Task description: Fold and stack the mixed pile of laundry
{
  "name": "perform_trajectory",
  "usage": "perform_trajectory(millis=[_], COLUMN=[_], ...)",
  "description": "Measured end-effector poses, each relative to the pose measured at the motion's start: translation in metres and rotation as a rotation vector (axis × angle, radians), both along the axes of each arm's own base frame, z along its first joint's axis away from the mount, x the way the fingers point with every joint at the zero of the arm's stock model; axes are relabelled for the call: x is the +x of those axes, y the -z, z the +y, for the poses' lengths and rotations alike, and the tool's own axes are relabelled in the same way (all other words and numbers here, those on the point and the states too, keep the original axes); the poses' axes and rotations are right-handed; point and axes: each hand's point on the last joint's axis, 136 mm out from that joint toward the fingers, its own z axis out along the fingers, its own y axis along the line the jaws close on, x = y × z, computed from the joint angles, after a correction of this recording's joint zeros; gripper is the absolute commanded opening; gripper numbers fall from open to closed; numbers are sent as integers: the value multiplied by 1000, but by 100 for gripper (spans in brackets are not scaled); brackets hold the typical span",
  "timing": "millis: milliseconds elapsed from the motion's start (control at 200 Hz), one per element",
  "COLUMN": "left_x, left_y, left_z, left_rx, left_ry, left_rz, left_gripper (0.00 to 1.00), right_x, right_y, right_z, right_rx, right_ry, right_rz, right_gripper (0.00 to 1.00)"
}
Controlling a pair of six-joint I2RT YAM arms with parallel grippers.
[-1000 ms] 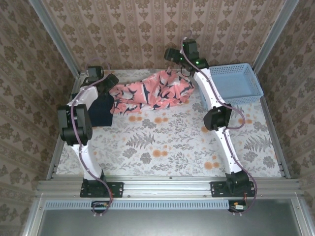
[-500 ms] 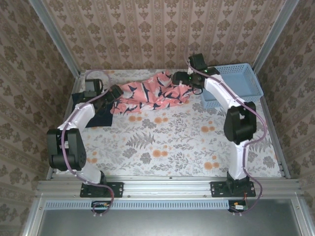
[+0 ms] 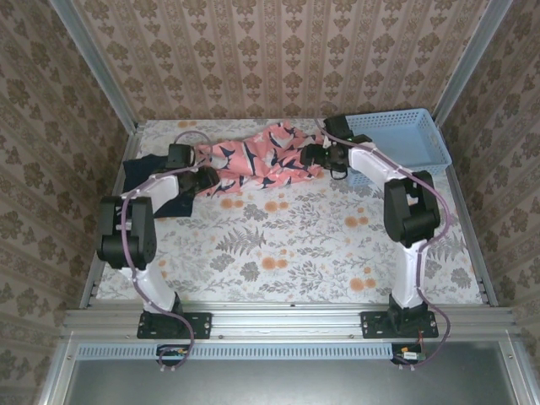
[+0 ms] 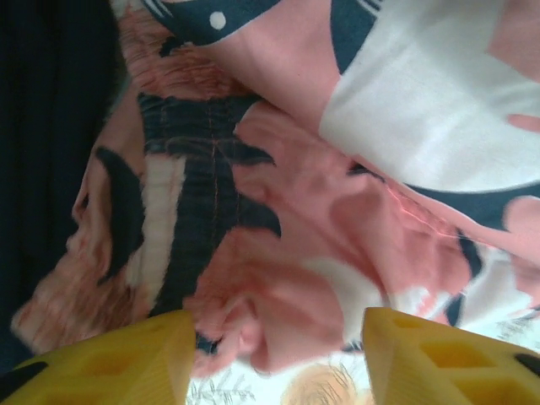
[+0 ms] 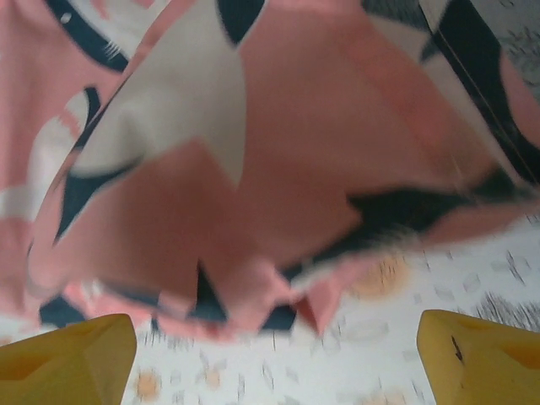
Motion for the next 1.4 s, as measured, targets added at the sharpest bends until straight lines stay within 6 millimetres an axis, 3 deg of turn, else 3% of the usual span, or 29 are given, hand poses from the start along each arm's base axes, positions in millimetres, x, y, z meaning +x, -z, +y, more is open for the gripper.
perform_trajectory(millis=[65,115,150,185,305,395,560,680,720,735,740,745,765,820,850,880,915,980,1005,1140,1250,1325,1400], left_x=[5,8,9,9,10,3,-40,-80,-95,-99,-101,-102,-110,-130,-141,-151,-162,-177,-180,-177,-166,-156,-144], left_y=[9,13,15,14,7,-13,-57,-58,-49,-45,-44,-43,-37,-17,-7,3,13,24,25,-3,-29,-35,-30], left_z=[2,4,5,6,5,3,-6,-17,-20,-20,-21,-21,-21,-21,-20,-19,-17,-10,-8,-4,-2,-2,-3], left_rx=[22,32,39,42,42,37,24,23,30,36,36,38,49,87,107,125,142,164,168,151,126,107,94], left_ry=[2,-7,-6,-5,-3,1,37,79,91,95,97,98,102,114,119,123,126,112,103,55,22,2,-8], left_rz=[12,18,19,17,0,-39,-124,-115,-91,-81,-78,-75,-55,2,35,71,107,167,177,90,-17,-58,-64], left_gripper=[27,1,0,0,0,0,0,0,0,0,0,0,0,0,14,41,62,93,99,98,85,74,64], right_x=[17,27,32,36,38,29,-38,-86,-98,-102,-104,-105,-110,-125,-133,-142,-151,-163,-167,-173,-179,-178,-171], right_y=[9,15,17,18,14,5,-20,-36,-37,-36,-35,-35,-33,-21,-14,-5,3,10,10,-20,-43,-45,-33], right_z=[0,0,-2,-3,-10,-19,-51,-74,-79,-80,-80,-81,-81,-83,-84,-85,-86,-87,-87,-79,-61,-49,-41], right_rx=[13,23,31,37,44,20,-24,-26,-27,-28,-27,-27,-26,-29,-34,-42,-49,-57,-59,-50,-39,-35,-34], right_ry=[26,34,48,57,82,96,126,155,163,163,164,164,166,162,161,158,160,159,158,135,84,53,36], right_rz=[1,0,1,0,-3,-10,3,6,15,19,23,25,35,70,93,121,153,189,195,121,49,36,52], right_gripper=[63,42,27,0,0,0,0,3,13,24,32,32,48,56,61,64,64,64,63,61,60,59,58])
